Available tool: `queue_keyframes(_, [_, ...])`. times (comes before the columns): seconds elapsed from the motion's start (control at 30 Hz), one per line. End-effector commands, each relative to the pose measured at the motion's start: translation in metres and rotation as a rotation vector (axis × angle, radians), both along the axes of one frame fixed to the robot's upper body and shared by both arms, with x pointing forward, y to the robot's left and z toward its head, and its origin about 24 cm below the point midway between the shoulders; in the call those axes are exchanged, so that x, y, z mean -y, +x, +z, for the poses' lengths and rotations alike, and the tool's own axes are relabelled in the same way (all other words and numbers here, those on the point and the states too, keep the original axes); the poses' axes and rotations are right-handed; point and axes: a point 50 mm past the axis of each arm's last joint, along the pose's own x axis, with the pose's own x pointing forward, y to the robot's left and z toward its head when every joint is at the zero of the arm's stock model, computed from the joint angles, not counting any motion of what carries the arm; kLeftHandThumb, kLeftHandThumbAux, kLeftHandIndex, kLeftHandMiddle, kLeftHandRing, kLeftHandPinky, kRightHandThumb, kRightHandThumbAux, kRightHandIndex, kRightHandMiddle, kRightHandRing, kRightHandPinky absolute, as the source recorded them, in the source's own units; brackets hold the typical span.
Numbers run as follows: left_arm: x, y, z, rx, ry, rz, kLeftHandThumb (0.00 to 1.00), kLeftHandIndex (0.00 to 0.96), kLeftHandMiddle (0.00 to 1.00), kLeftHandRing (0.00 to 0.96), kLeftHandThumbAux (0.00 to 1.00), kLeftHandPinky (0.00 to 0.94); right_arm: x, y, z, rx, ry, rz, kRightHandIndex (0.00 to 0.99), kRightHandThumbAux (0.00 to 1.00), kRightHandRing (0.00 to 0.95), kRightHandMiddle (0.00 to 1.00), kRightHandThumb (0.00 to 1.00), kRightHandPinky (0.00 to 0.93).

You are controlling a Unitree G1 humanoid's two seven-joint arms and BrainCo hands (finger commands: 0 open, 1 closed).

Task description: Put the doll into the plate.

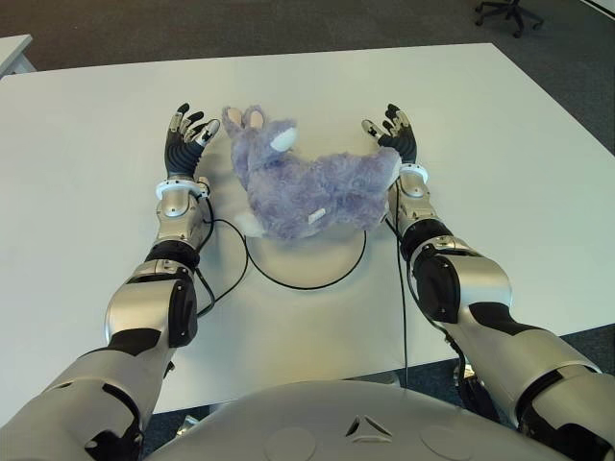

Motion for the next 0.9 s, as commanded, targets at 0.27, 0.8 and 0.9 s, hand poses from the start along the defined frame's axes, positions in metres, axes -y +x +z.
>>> queue_keyframes(0.27, [0.0051, -0.0259, -0.0432, -0.166, -0.039, 0.018, 0.036, 0.089, 0.197, 0.219, 0.604, 0.231, 0.0062, -0.018, -0.0375, -0.157, 0.004, -0.02, 0.084, 0.789, 0.024, 0.047, 0.274, 0.063])
queue_keyframes(0.8, [0.0056, -0.0259, -0.0431, -0.162, -0.05, 0.036, 0.041, 0.069, 0.206, 0.227, 0.611, 0.243, 0.0067, -0.018, -0.0375, -0.156, -0.001, -0.02, 0.084, 0.791, 0.026, 0.051, 0.274, 0.054])
queue_keyframes(0.9, [0.0057, -0.0259, -0.0432, -0.163, -0.051, 0.037, 0.041, 0.069, 0.206, 0.228, 0.611, 0.235, 0.0068, -0.018, -0.0374, -0.155, -0.001, -0.019, 0.084, 0.789, 0.023, 0.049, 0.273, 0.05])
